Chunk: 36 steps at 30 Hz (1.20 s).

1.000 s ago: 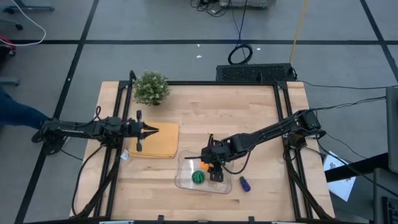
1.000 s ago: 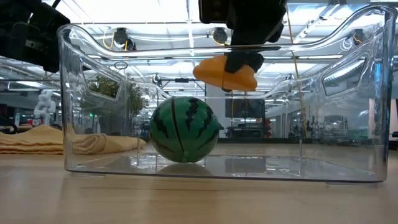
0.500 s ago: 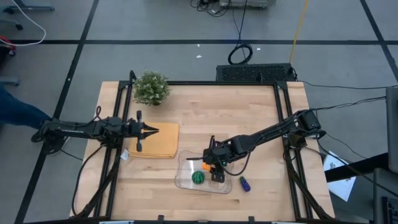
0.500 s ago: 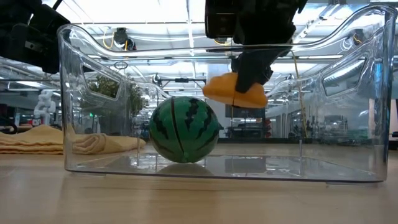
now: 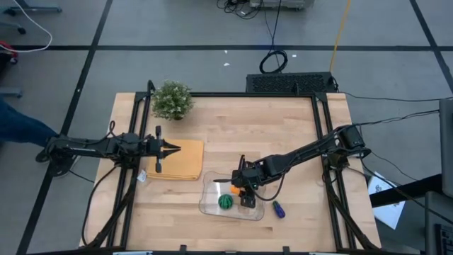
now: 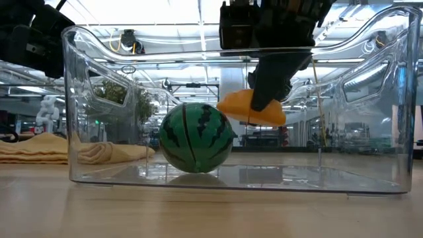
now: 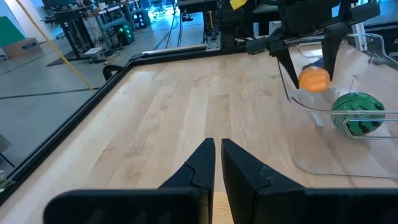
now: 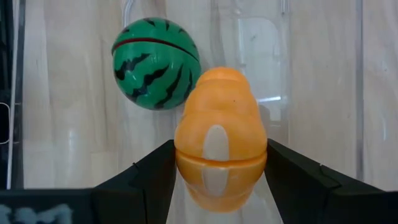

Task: Pick and placing Produce into tupperware
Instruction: Put the light orange croissant into the transparent bin

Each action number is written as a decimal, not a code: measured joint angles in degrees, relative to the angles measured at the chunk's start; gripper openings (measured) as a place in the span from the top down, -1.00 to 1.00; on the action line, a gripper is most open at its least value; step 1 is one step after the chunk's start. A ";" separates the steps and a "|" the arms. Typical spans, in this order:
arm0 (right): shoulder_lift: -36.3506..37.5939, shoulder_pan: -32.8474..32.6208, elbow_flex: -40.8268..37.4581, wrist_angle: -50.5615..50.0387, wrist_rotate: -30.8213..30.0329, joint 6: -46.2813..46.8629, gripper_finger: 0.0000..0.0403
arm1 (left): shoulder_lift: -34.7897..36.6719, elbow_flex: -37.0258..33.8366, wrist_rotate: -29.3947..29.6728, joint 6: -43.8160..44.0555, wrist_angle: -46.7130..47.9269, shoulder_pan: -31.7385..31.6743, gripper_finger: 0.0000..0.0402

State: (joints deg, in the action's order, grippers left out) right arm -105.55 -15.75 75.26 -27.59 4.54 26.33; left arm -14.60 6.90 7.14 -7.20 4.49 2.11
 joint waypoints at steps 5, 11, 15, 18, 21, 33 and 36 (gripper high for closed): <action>-0.36 0.00 0.00 -1.02 -0.04 -0.02 -0.07 | 0.00 0.00 0.04 -0.02 -0.01 0.00 0.84; -0.36 -0.36 1.08 -1.87 -0.28 -1.97 -0.05 | 0.01 0.00 0.44 -0.18 -0.02 0.00 0.84; -1.08 -0.90 2.55 -2.81 -0.42 -2.98 -0.02 | 0.00 0.00 0.44 -0.19 -0.02 0.00 0.84; -2.64 -1.27 4.02 -5.41 -0.46 -3.02 -0.01 | 0.01 0.00 0.44 -0.15 -0.02 0.00 0.84; -4.69 -1.64 4.98 -6.05 -0.47 -3.00 -0.02 | 0.01 0.00 0.44 -0.13 -0.02 0.00 0.84; -5.65 -1.50 5.09 -6.12 -0.48 -2.36 -0.04 | 0.01 0.00 0.44 0.00 0.02 0.00 0.84; -5.65 -1.27 5.09 -6.12 -0.46 -1.97 -0.04 | 0.01 0.00 0.44 0.00 0.04 0.00 0.84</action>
State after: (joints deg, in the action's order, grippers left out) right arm -111.20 -17.02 80.36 -33.71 4.08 24.35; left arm -14.59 6.90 7.57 -7.20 4.54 2.11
